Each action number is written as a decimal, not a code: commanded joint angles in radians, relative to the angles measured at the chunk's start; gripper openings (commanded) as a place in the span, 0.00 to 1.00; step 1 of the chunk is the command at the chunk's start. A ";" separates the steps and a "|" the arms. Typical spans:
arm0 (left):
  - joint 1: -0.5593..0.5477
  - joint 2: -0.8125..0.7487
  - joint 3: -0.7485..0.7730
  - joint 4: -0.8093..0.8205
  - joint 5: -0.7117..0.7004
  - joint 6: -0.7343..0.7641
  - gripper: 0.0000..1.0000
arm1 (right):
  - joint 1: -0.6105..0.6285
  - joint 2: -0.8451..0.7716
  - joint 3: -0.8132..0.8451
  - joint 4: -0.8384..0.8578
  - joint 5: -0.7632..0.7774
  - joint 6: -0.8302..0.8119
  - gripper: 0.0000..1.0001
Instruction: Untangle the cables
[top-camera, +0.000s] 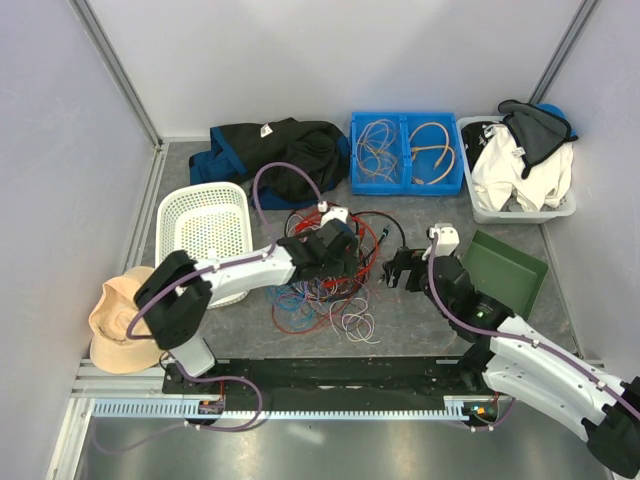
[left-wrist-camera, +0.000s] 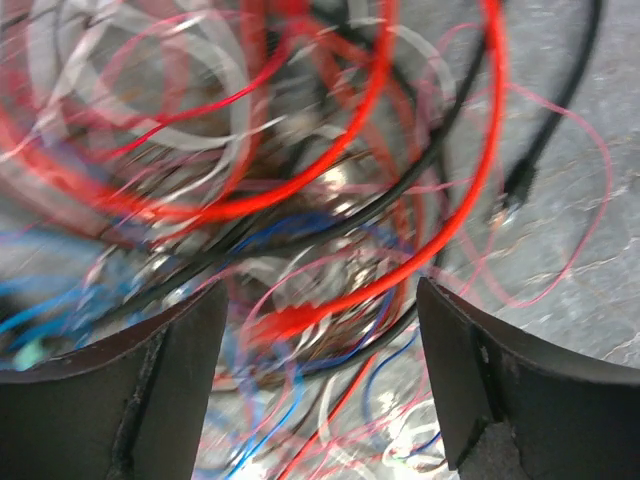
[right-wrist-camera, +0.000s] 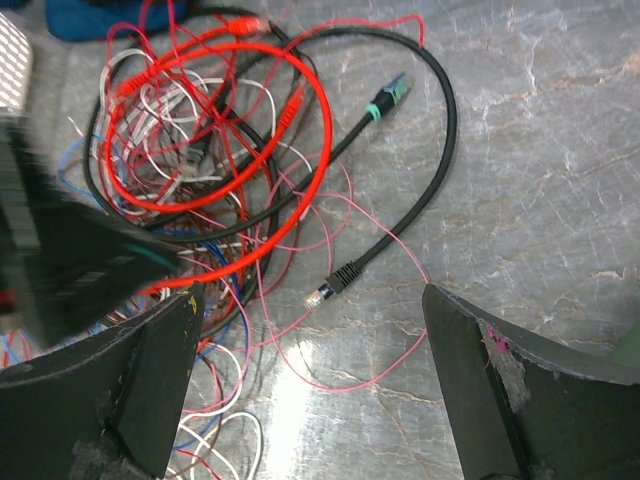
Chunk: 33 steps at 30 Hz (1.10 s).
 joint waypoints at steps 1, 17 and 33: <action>-0.010 0.088 0.117 0.035 0.077 0.096 0.81 | 0.004 -0.046 0.007 0.015 0.022 0.002 0.98; -0.018 0.231 0.142 0.065 0.113 0.162 0.59 | 0.004 -0.071 0.002 -0.008 0.035 0.000 0.98; -0.041 -0.014 0.099 0.057 0.084 0.253 0.33 | 0.004 -0.091 0.042 -0.020 0.027 0.012 0.98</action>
